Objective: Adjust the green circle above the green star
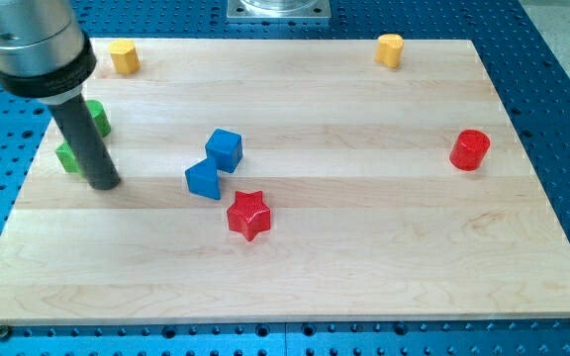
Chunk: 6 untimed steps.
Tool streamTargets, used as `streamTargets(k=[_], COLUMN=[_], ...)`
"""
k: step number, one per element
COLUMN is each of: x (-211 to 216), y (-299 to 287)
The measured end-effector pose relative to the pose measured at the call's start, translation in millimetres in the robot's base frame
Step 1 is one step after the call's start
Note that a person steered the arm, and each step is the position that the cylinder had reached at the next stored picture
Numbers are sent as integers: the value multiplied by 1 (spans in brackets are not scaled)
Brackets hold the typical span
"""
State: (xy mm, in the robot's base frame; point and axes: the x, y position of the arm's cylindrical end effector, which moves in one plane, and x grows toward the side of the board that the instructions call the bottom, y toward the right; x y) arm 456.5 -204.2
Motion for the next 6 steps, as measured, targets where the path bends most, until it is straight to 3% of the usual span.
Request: streamTargets(k=[2,3,5,6], x=[-10,-10,-66,-72], y=[-32,-10,11,2])
